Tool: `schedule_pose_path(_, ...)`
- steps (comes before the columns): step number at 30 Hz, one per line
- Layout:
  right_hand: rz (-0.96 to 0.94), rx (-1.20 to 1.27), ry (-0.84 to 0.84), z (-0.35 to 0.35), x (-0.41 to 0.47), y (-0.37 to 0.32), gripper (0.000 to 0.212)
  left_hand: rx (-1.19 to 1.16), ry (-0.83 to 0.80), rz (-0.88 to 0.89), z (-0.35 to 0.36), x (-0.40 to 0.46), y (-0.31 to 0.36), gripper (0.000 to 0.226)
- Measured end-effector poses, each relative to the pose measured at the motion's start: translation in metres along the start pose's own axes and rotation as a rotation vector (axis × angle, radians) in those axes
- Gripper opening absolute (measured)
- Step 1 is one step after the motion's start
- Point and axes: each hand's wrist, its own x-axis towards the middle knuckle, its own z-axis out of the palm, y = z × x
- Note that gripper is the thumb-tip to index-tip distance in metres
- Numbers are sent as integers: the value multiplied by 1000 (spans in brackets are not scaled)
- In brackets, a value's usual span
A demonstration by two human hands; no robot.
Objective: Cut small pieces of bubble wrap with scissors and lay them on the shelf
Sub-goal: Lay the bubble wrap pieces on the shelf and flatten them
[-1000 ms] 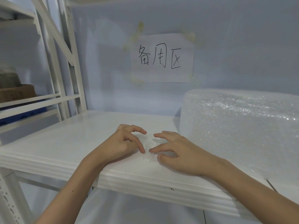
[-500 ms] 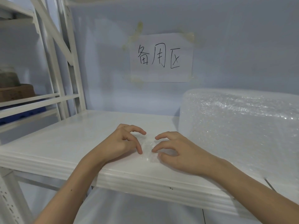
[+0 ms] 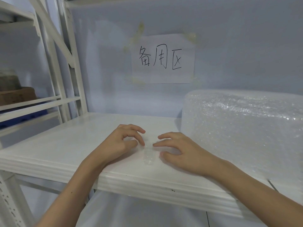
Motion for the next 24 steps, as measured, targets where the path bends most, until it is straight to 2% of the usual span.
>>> schedule_pose_path(3,39,9,63,-3,1,5,32,-1,-59,-37,-1,1,0,23)
schedule_pose_path(6,63,2,52,-4,0,10,32,27,-163,-105,0,2,-2,29)
schedule_pose_path(9,64,14,24,-4,-1,10,31,-3,-111,-127,-2,2,-3,26)
schedule_pose_path(13,74,34,-14,-1,-3,12,31,-33,-121,-183,0,1,-5,21)
schedule_pose_path(18,73,32,-22,-1,-3,11,33,-95,-17,-215,0,-2,-4,17)
schedule_pose_path(21,59,22,0,-3,-3,9,32,-39,7,-175,0,-1,-3,25)
schedule_pose_path(24,51,4,7,-3,-3,8,32,22,-94,-114,-1,0,-3,47)
